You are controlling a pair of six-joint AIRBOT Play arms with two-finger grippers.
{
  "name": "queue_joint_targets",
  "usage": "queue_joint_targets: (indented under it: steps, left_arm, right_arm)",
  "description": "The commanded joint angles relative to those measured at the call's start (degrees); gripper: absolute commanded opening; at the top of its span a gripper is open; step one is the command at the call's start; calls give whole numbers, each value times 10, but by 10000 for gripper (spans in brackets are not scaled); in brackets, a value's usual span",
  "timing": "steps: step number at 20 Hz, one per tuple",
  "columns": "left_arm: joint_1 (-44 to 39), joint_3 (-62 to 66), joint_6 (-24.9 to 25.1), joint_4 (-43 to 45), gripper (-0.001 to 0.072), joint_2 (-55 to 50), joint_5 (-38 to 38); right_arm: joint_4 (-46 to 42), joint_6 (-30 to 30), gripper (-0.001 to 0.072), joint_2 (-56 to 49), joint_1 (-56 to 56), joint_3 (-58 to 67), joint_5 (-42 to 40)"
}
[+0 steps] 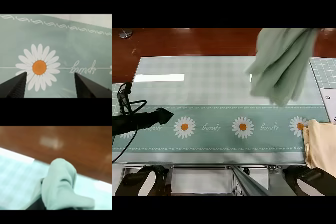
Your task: Fold the shirts.
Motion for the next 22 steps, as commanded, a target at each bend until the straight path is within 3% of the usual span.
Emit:
queue_joint_targets:
  steps: [1, 5, 8, 9, 10, 11, 14, 17, 19, 22]
  left_arm:
    - [0, -3, 2, -2, 701, -4, 0]
    - [0, -3, 2, -2, 701, -6, 0]
    - [0, -3, 2, -2, 701, -7, 0]
    - [0, -3, 2, -2, 701, -7, 0]
    - [0, -3, 2, -2, 701, -8, 0]
    - [0, -3, 2, -4, 702, -9, -1]
    - [0, -3, 2, -5, 701, -10, -16]
    - [0, -9, 2, -7, 701, -25, -82]
    - [0, -40, 6, -16, 701, -49, -113]
    - [-4, -119, 53, -114, 701, -92, -68]
  right_arm:
    - [81, 26, 20, -41, 105, -136, -76]
    - [147, 75, 20, -218, 214, -191, -205]
    - [272, 71, 29, -338, 248, -164, -256]
    - [317, 57, 244, -364, 245, -144, -243]
    - [353, 18, 580, -382, 229, -114, -213]
    - [359, -3, 624, -386, 205, -84, -170]
    - [311, -6, 624, -346, 69, -12, -2]
    - [162, 15, 624, -242, -108, -51, 115]
    - [112, 28, 624, -156, -210, -184, 109]
    - [226, 16, 615, -30, -313, -456, -16]
